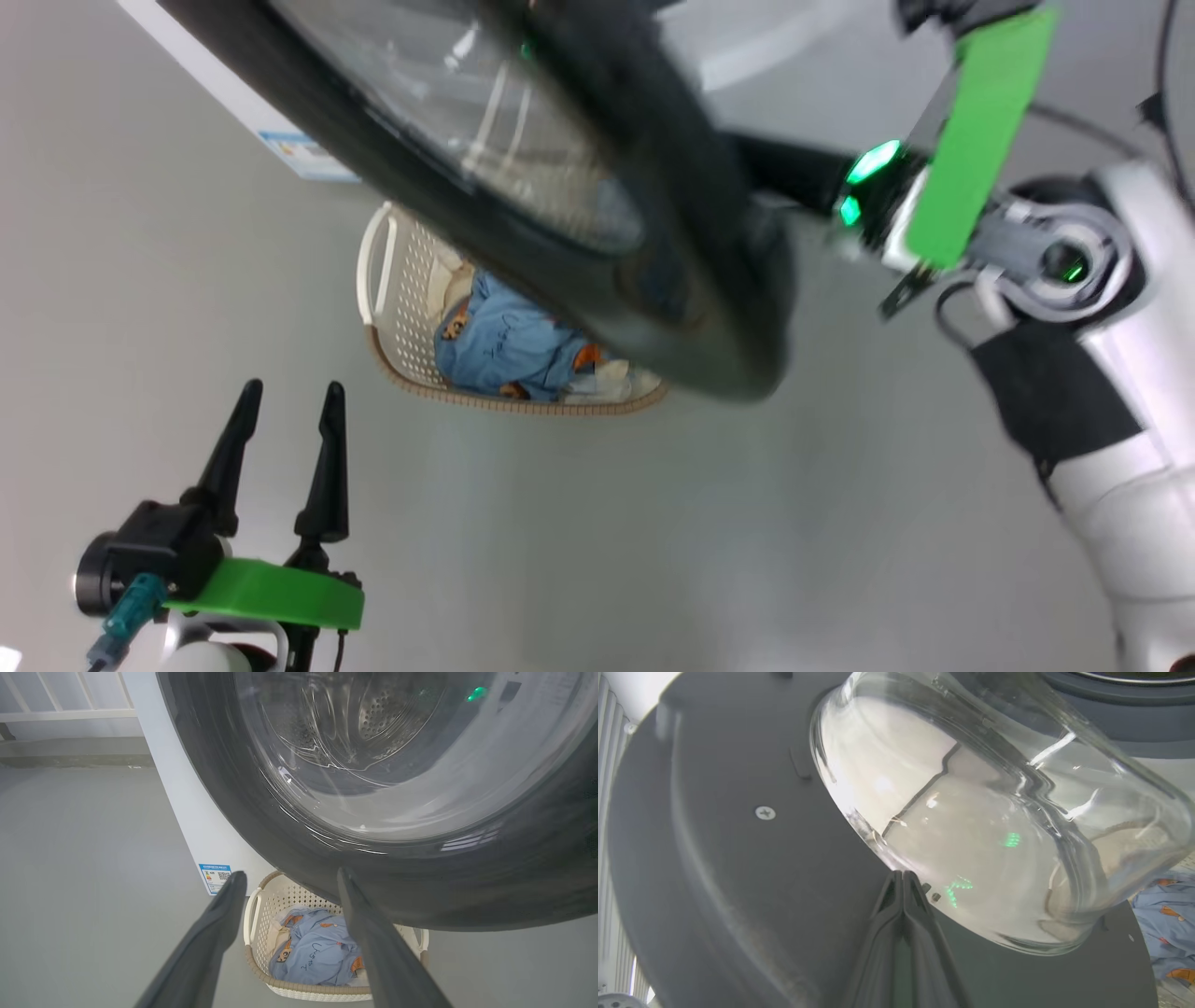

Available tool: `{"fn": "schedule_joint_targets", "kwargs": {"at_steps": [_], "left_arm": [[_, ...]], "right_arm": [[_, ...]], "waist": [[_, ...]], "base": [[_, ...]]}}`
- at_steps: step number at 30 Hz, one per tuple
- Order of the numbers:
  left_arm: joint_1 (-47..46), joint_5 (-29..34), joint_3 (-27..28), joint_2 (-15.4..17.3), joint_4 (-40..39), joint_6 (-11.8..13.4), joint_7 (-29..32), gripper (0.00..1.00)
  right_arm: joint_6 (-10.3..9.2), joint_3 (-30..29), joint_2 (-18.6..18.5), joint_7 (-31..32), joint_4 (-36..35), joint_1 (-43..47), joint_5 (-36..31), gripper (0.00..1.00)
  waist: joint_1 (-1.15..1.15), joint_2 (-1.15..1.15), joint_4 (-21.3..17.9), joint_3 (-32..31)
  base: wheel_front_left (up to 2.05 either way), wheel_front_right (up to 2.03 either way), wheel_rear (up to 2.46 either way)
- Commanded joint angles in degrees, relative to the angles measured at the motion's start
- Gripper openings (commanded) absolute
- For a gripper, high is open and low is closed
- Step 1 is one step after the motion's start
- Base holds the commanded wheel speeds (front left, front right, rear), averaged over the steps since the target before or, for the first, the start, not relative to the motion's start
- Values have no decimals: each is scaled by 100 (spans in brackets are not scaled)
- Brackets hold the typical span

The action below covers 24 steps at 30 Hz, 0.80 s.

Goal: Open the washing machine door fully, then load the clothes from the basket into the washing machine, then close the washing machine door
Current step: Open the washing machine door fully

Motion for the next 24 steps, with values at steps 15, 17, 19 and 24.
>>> {"fn": "schedule_joint_targets", "kwargs": {"at_steps": [15, 17, 19, 24], "left_arm": [[332, -148, 129, 109, 51, 25, -37, 100], [363, -179, 122, 109, 60, 38, -37, 100], [380, -216, 87, 109, 74, 58, -37, 100], [428, -301, 1, 109, 80, 99, -37, 100]], "right_arm": [[11, 1151, 853, -360, -213, 1191, -92, 0], [11, 1218, 919, -441, -192, 1264, -71, 0], [11, 1281, 956, -517, -159, 1323, -81, 0], [11, 1383, 1023, -674, -98, 1390, -79, 0]], "waist": [[0, 0, 366, -1219], [0, 0, 440, -1297], [0, 0, 517, -1354], [0, 0, 608, -1426]], "base": [[0, 0, 0], [0, 0, 0], [0, 0, 0], [0, 0, 0]]}}
